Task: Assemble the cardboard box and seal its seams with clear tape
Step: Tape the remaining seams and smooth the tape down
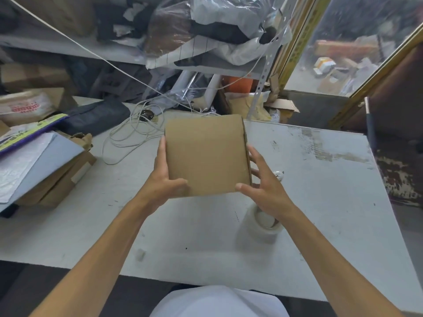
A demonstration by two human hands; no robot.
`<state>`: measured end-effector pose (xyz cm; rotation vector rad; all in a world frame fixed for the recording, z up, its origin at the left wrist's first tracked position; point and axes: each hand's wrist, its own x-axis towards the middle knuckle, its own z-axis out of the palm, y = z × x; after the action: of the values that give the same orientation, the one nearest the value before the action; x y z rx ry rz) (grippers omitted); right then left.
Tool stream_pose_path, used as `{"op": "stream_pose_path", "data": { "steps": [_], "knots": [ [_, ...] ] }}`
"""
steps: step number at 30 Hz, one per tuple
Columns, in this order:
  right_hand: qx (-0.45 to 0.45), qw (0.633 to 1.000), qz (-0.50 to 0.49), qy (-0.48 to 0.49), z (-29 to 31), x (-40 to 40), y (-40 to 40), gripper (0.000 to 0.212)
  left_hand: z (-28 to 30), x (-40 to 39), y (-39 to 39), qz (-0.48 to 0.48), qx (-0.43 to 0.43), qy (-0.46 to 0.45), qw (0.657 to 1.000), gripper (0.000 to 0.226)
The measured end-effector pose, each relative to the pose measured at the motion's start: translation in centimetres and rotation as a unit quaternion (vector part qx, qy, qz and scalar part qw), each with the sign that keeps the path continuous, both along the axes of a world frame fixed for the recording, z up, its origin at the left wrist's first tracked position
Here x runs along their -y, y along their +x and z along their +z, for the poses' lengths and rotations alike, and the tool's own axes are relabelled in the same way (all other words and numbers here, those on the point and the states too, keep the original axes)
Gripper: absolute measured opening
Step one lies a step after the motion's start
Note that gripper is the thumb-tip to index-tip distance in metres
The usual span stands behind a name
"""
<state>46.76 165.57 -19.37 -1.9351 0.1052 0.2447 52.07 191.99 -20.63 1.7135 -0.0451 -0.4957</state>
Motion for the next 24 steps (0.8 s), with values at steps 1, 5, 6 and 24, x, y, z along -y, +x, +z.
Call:
{"op": "stream_pose_path", "data": {
  "steps": [1,5,6,24],
  "knots": [
    [0.006,1.000,0.002,-0.004,0.0,0.1,0.1,0.096,-0.1,0.0,-0.1,0.003,0.003,-0.006,1.000,0.121],
    [-0.005,0.997,-0.059,-0.046,0.3,0.1,0.5,0.097,-0.8,-0.4,-0.2,-0.002,0.031,0.014,0.999,0.127],
    [-0.006,0.995,-0.083,-0.056,0.2,0.0,0.6,0.090,-0.9,-0.4,-0.2,-0.007,0.044,0.037,0.998,0.126],
    [0.013,0.977,-0.123,-0.176,-3.6,-2.1,-2.1,0.084,-3.8,0.6,-1.3,-0.041,0.124,0.133,0.982,0.100]
  ]
}}
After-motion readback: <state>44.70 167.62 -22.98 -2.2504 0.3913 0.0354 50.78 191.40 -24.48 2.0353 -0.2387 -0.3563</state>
